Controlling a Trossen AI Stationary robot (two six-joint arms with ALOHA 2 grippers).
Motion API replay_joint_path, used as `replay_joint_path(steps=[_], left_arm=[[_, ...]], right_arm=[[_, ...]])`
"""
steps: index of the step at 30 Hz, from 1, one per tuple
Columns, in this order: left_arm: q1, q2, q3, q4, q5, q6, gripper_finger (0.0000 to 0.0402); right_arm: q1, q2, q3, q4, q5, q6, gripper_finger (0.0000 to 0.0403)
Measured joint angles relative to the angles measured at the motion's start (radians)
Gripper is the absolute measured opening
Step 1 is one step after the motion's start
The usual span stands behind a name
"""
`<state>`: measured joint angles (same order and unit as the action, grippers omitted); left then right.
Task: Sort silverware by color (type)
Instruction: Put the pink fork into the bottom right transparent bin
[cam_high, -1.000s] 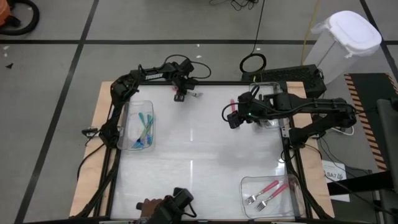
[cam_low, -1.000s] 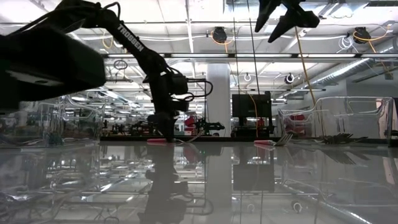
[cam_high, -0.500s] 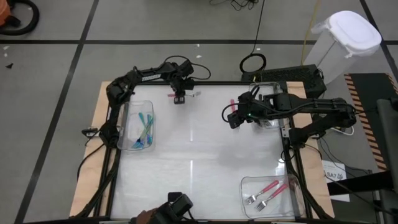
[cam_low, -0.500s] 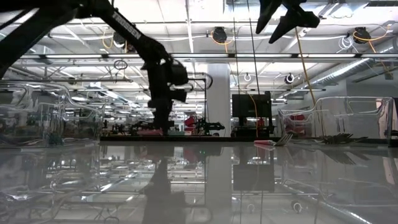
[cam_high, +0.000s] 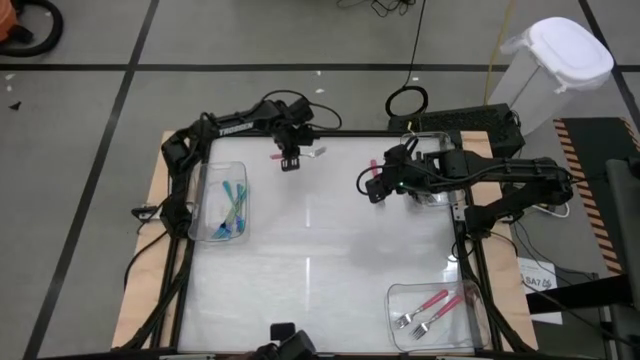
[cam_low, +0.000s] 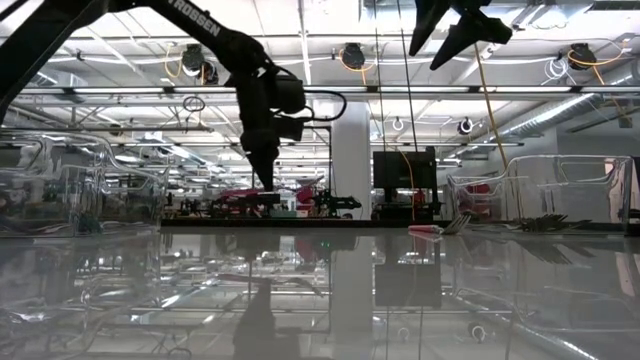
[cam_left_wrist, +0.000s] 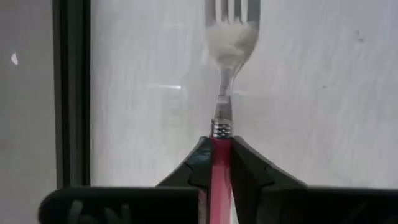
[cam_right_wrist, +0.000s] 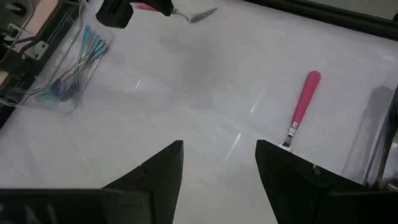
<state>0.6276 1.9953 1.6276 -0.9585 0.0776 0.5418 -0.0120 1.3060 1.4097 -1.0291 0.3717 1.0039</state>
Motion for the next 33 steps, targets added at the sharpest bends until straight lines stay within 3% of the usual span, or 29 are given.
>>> replay_joint_path(steps=[3, 16, 25, 33], left_arm=[[-0.012, -0.001, 0.0, 0.01, 0.0, 0.003, 0.0], [-0.019, -0.001, 0.0, -0.011, 0.0, -0.005, 0.0002], [0.018, 0.011, 0.003, 0.047, 0.001, -0.129, 0.0], [0.069, 0.084, 0.002, 0.019, 0.001, -0.206, 0.0052]], right_arm=[[0.0, 0.0, 0.0, 0.001, 0.022, 0.004, 0.0199], [0.0, 0.0, 0.0, 0.016, 0.024, 0.005, 0.0199], [0.021, 0.0, 0.0, 0.016, 0.019, 0.013, 0.0199], [0.034, 0.0, 0.0, 0.005, 0.019, 0.013, 0.0199]])
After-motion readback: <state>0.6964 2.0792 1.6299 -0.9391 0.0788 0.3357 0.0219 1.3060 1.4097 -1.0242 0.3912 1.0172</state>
